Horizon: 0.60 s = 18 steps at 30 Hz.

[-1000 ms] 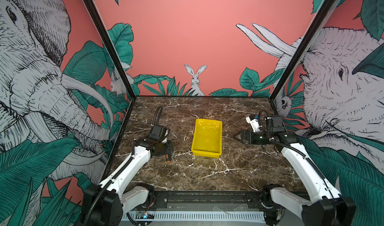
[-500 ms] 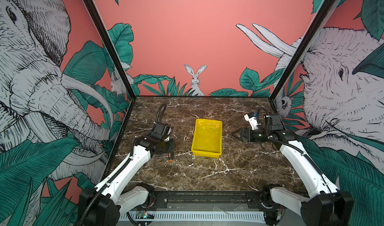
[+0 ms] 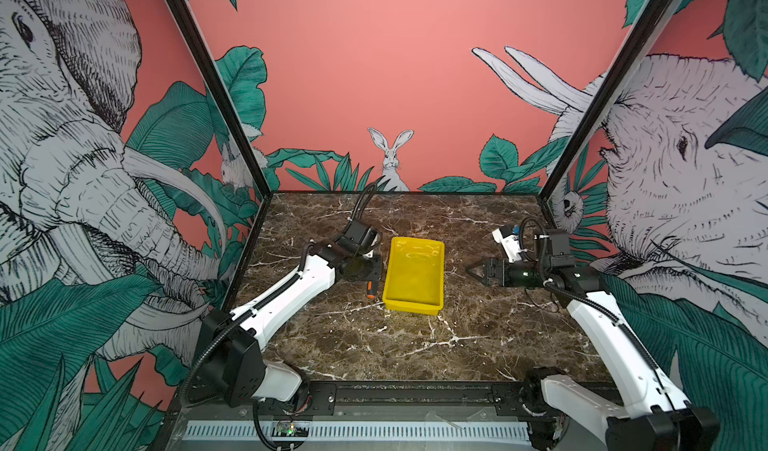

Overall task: Put the screwdriver in the bin
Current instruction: 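Lift the screwdriver with the left gripper and carry it over the yellow bin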

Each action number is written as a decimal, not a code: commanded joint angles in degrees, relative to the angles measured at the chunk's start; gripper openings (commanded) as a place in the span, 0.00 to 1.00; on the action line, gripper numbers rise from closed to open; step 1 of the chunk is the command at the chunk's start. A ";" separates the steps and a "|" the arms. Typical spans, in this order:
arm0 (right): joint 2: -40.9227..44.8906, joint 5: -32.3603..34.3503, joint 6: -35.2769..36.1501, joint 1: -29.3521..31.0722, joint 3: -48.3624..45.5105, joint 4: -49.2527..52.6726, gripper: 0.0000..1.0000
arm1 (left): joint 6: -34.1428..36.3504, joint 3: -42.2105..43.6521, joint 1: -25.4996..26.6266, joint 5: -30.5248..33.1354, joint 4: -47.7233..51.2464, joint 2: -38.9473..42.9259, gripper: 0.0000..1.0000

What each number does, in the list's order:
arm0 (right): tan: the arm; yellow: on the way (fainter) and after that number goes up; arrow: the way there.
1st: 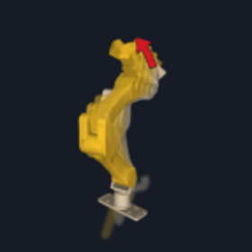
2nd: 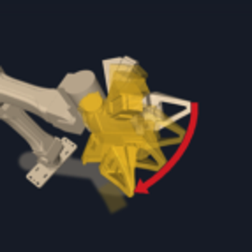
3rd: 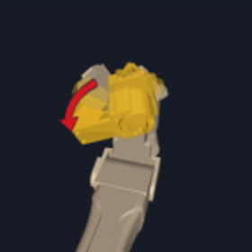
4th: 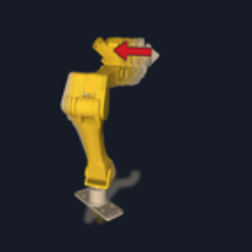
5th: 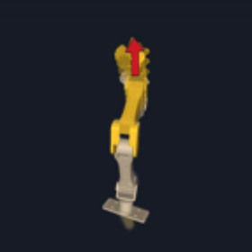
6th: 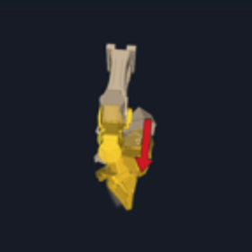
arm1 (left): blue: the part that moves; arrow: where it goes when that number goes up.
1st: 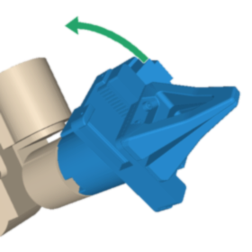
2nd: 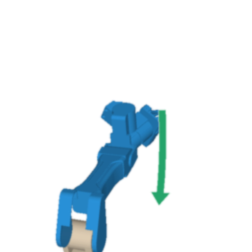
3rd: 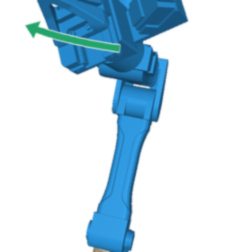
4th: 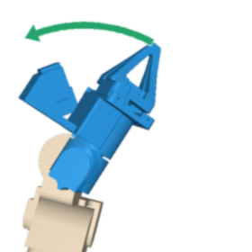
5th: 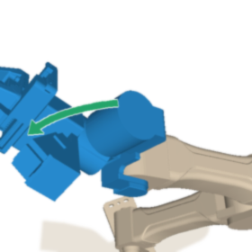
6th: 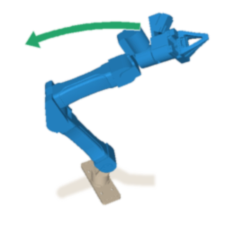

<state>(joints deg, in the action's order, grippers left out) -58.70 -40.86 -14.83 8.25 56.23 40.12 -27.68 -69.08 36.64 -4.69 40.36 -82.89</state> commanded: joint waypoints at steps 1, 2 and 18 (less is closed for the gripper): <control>2.03 1.34 0.14 0.36 -0.31 2.09 0.99 | 3.34 -5.11 2.36 1.16 -0.09 -3.51 0.00; 2.46 1.64 0.06 0.41 -0.54 2.28 0.99 | 4.31 -6.70 3.09 1.60 0.42 -5.21 0.00; 10.33 5.60 -2.57 0.65 -2.97 5.98 0.99 | 15.28 -20.14 9.15 6.68 4.72 -24.95 0.00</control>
<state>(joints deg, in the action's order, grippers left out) -49.98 -36.77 -16.62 8.62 53.60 45.21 -14.94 -88.14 45.98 -0.34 42.46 -107.63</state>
